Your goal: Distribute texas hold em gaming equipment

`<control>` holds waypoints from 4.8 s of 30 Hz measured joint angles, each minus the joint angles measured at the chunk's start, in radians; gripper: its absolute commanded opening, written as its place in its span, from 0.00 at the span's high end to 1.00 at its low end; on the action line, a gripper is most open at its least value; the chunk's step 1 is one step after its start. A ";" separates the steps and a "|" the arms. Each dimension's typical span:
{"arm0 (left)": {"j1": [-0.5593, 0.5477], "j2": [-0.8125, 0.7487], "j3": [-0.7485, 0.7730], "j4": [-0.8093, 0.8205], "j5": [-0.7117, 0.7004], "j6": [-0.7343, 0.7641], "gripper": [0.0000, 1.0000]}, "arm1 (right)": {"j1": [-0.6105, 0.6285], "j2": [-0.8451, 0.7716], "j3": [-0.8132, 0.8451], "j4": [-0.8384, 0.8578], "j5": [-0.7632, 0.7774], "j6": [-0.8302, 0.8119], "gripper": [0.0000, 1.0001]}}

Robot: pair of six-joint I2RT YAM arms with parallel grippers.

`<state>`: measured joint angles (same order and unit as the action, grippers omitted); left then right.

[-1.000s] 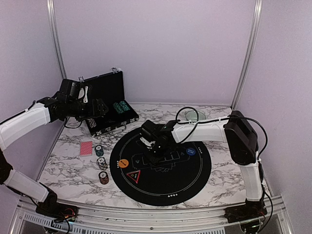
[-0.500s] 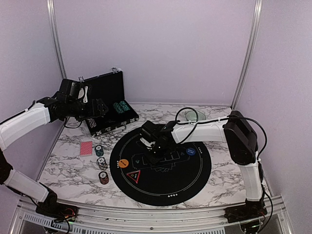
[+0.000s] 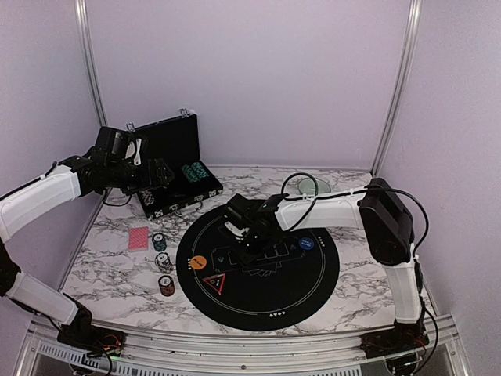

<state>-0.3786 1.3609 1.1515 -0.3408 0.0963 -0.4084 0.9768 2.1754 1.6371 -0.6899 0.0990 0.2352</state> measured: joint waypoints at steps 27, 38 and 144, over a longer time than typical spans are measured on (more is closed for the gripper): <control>0.000 0.013 0.000 0.000 0.014 0.000 0.04 | -0.045 -0.044 -0.094 0.100 -0.026 0.026 0.67; 0.000 0.023 0.002 0.000 0.019 0.000 0.04 | -0.106 -0.059 -0.128 0.135 -0.023 0.026 0.67; 0.000 0.100 0.047 -0.001 0.079 0.004 0.03 | -0.516 -0.262 -0.457 0.272 0.053 0.060 0.62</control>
<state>-0.3786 1.4612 1.1980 -0.3416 0.1757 -0.4042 0.4606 1.9129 1.1805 -0.4179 0.1524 0.2947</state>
